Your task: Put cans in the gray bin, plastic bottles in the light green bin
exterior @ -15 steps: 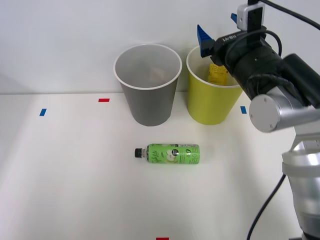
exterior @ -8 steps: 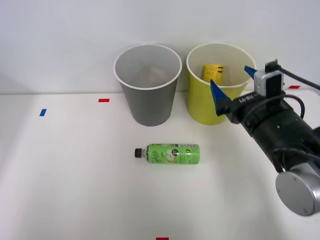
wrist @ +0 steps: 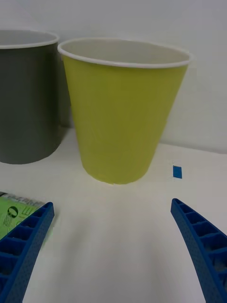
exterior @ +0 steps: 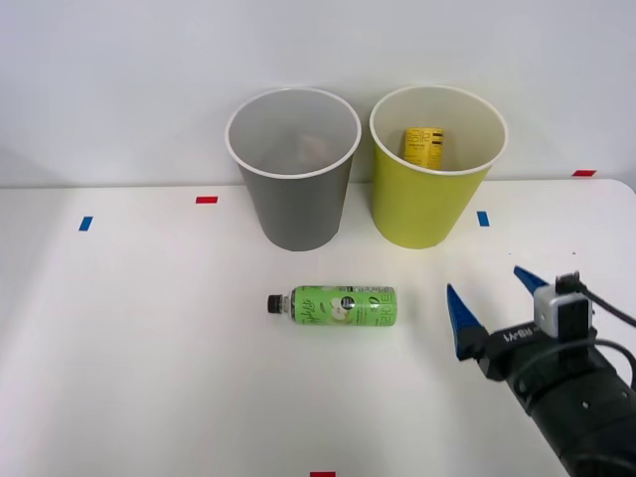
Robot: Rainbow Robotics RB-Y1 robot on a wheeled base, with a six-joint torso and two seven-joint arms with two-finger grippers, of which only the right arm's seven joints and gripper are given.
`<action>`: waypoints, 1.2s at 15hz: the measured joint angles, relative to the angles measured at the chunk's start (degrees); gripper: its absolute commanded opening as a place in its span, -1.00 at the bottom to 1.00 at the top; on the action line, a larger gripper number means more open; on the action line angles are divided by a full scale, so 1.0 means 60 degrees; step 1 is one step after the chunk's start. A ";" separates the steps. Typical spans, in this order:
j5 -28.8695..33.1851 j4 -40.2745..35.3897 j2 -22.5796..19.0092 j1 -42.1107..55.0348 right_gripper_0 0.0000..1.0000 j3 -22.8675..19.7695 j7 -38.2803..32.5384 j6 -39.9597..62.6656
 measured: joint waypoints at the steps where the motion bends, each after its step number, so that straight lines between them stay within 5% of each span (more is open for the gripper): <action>1: 0.0058 -0.0006 0.0021 0.0346 0.67 0.0036 0.0100 -0.0184; 13: 0.0306 -0.0004 0.0022 0.1617 0.66 -0.0434 0.0669 -0.0357; 18: 0.2004 0.1074 0.0092 0.1051 0.67 -0.0141 0.0356 -0.1726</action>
